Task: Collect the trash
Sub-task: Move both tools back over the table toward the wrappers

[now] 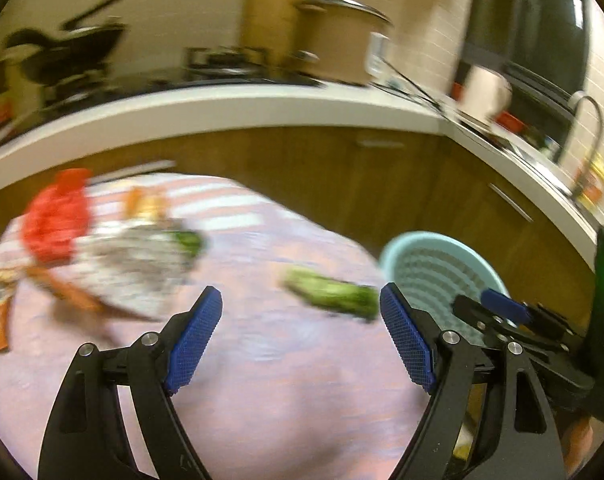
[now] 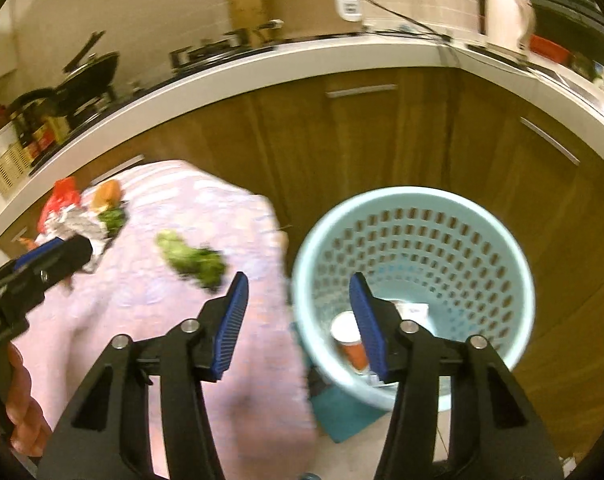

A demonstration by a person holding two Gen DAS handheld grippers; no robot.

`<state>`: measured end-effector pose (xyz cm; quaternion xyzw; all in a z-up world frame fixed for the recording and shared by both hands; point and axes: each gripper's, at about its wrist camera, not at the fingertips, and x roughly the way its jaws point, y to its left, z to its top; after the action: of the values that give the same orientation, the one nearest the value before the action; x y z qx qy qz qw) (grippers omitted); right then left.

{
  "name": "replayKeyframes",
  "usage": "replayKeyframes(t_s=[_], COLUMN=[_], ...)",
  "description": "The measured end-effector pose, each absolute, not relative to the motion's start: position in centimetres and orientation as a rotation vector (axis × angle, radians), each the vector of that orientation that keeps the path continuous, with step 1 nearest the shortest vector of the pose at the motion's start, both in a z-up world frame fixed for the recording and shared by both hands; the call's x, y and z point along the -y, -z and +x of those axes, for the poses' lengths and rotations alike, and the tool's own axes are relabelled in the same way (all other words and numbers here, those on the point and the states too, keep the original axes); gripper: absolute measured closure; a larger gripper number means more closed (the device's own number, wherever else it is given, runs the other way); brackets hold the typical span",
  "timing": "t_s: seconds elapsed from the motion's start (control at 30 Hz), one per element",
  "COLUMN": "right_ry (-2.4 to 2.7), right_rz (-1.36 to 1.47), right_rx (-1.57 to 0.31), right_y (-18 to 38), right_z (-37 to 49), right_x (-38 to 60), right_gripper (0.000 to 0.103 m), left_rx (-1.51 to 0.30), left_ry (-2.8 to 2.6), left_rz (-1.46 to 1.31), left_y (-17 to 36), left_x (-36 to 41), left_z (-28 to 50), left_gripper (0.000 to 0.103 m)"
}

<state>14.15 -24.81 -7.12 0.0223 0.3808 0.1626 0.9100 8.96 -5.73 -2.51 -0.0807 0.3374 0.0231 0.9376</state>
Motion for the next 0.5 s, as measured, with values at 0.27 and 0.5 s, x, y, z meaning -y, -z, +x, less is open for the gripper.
replayKeyframes(t_s=[0.27, 0.5], right_ry=[-0.442, -0.489], right_rz=[-0.008, -0.064], right_rx=[-0.819, -0.862], right_y=[8.5, 10.5], right_z=[12.5, 11.8], right_x=[17.4, 12.8], right_gripper=[0.066, 0.066], left_rx=[-0.62, -0.65], left_ry=[-0.259, -0.305], left_rz=[-0.26, -0.326], left_y=[1.4, 2.0], left_x=[-1.6, -6.7], left_z=[5.0, 4.6], left_gripper=[0.024, 0.024])
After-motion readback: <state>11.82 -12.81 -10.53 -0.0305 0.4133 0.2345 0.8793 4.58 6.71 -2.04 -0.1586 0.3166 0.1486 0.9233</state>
